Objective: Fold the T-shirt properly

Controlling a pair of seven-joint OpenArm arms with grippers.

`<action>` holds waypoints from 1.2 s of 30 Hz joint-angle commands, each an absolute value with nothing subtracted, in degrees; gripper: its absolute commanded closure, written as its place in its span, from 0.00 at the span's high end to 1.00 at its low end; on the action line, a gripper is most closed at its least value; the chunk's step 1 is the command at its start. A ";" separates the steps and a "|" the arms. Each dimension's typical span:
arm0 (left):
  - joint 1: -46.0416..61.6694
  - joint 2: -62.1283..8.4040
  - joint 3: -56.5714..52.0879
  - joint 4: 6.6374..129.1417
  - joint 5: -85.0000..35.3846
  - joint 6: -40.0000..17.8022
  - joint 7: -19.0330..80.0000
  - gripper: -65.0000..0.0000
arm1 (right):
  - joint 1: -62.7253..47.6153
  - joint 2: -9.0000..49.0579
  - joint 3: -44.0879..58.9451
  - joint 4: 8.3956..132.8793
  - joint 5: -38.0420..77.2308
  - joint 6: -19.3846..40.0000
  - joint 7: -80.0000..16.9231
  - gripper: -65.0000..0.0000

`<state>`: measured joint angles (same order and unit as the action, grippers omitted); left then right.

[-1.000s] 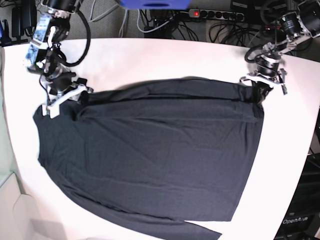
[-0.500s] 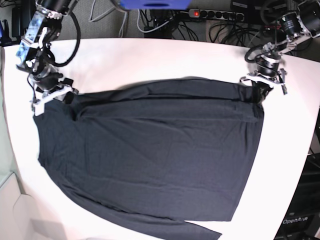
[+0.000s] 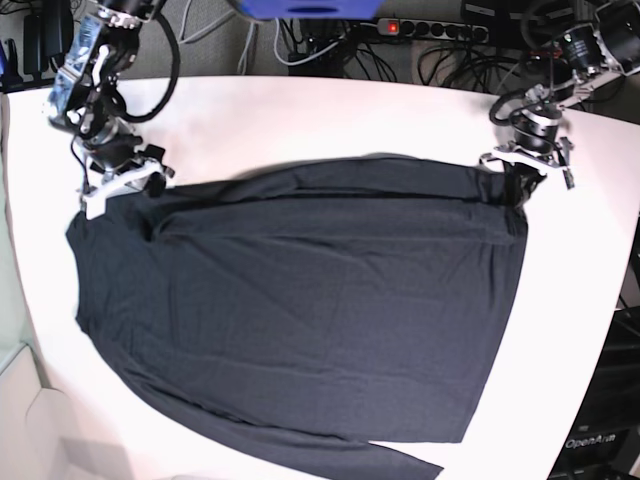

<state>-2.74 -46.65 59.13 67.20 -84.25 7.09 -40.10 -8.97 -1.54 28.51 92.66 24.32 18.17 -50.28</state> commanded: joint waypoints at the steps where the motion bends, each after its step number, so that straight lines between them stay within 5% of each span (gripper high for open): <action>1: -2.77 -47.69 59.12 67.30 -85.00 7.60 -38.20 0.00 | -8.66 -1.71 28.53 93.58 24.84 18.42 -50.07 0.42; 27: -2.68 -47.78 59.30 67.38 -85.00 7.60 -38.20 0.00 | -4.18 -2.42 25.63 86.02 24.84 18.42 -49.89 0.41; 30: -2.68 -47.78 59.30 67.38 -85.00 7.60 -38.20 0.00 | -4.00 -2.42 25.63 86.02 24.84 18.42 -49.89 0.33; 36: -2.68 -49.01 59.21 67.47 -85.00 7.60 -38.20 0.00 | -3.91 -2.42 25.71 86.02 24.84 18.42 -49.89 0.00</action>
